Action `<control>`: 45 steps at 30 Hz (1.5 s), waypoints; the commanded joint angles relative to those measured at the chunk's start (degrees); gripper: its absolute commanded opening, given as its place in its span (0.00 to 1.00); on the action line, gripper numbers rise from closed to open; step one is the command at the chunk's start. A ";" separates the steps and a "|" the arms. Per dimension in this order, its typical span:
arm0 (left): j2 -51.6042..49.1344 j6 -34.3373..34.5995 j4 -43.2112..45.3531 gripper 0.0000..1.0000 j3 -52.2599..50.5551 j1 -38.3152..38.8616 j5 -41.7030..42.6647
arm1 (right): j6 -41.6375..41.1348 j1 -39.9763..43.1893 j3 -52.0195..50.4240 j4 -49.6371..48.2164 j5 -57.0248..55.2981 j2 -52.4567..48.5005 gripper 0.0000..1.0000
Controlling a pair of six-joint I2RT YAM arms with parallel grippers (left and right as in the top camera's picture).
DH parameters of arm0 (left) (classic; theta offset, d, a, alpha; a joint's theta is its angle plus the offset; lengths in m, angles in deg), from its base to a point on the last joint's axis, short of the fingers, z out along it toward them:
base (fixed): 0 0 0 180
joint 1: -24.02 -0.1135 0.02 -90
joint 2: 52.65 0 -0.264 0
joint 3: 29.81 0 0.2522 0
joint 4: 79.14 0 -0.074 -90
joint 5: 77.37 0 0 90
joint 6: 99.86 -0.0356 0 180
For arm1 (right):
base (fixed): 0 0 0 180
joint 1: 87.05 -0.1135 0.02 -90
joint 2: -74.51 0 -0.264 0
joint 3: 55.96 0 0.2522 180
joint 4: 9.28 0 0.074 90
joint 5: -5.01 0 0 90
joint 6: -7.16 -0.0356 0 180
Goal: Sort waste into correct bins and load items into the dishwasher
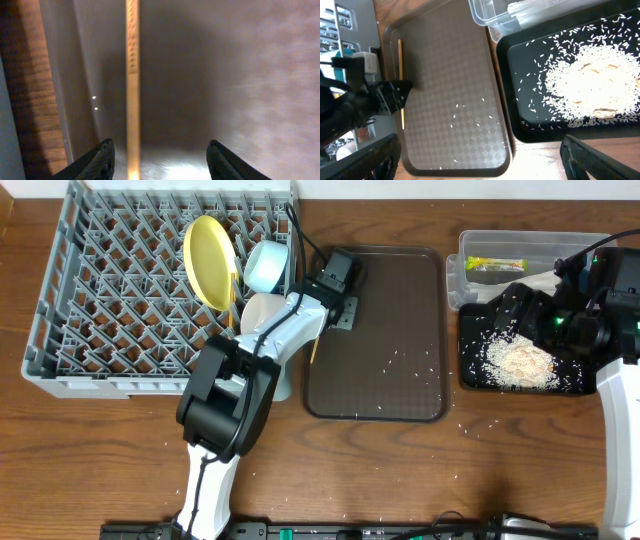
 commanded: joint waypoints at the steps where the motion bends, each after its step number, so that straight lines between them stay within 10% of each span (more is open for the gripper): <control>1: -2.93 -0.26 -0.04 0.61 0.79 -2.16 -1.03 | -0.61 0.48 0.83 0.07 0.22 -0.04 0.99; 21: -4.31 0.46 -4.17 0.44 -1.51 2.80 8.83 | -0.61 0.48 0.83 0.07 0.22 -0.07 0.99; 28: -4.92 5.73 -4.00 0.08 -1.68 3.06 8.83 | -0.61 0.48 0.83 0.07 0.22 -0.04 0.99; 45: 12.76 5.90 -14.53 0.08 1.09 4.17 9.81 | -0.61 0.48 0.83 0.07 0.22 -0.04 0.99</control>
